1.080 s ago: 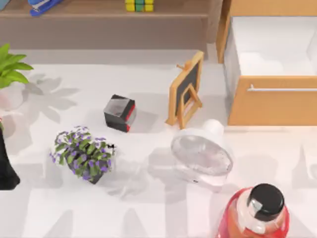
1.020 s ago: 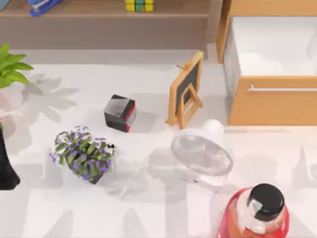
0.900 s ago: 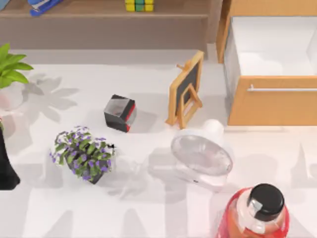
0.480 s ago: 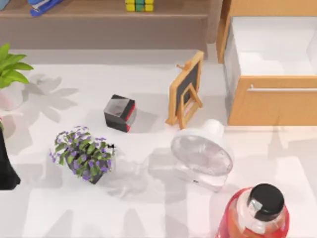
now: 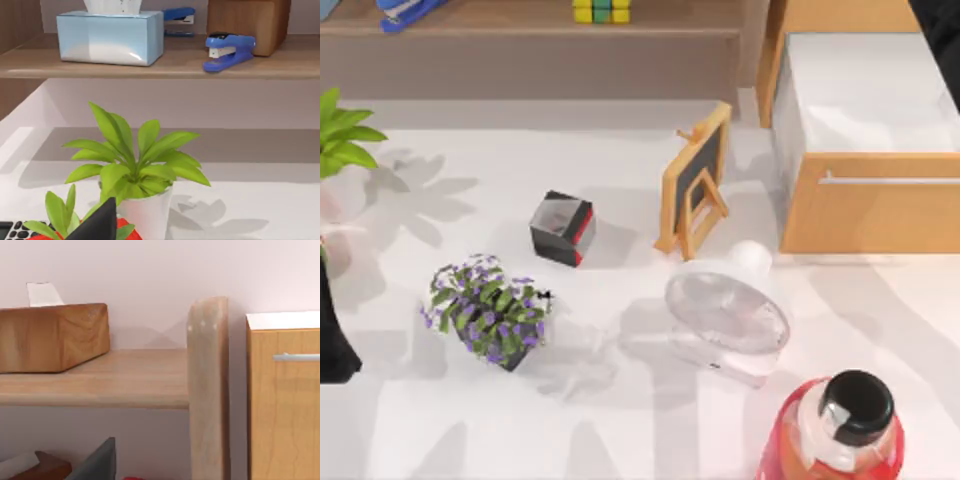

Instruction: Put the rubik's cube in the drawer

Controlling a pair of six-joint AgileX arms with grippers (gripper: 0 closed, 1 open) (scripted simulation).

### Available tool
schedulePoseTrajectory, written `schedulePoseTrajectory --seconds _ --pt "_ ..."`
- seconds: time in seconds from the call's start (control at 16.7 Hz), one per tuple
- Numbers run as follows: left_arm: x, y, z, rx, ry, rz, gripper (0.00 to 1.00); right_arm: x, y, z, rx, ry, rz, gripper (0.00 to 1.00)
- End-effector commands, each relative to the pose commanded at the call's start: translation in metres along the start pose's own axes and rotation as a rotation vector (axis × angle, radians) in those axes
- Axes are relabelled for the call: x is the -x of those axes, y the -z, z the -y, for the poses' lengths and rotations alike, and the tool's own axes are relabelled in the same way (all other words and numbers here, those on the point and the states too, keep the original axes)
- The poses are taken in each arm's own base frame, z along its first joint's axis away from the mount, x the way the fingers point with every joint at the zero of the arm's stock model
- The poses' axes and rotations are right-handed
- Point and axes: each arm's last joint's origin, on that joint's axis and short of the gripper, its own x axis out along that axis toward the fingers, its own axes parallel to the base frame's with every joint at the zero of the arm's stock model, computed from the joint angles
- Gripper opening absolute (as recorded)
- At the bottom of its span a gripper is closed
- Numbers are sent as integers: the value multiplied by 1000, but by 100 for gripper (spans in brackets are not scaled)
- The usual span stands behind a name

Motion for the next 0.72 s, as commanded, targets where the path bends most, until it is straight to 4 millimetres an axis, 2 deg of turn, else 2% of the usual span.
schedulePoseTrajectory --seconds 0.18,0.3,0.42,0.54,0.72 --pt "0 0 0 0 0 0 100 -61 60 -62 11 21 -77 100" --pt "0 0 0 0 0 0 100 -86 108 -99 27 49 -127 100" --pt "0 0 0 0 0 0 100 -100 153 -128 45 85 -169 100" --pt "0 0 0 0 0 0 100 -107 190 -148 61 125 -199 100" --pt "0 0 0 0 0 0 100 -113 224 -166 73 181 -219 100"
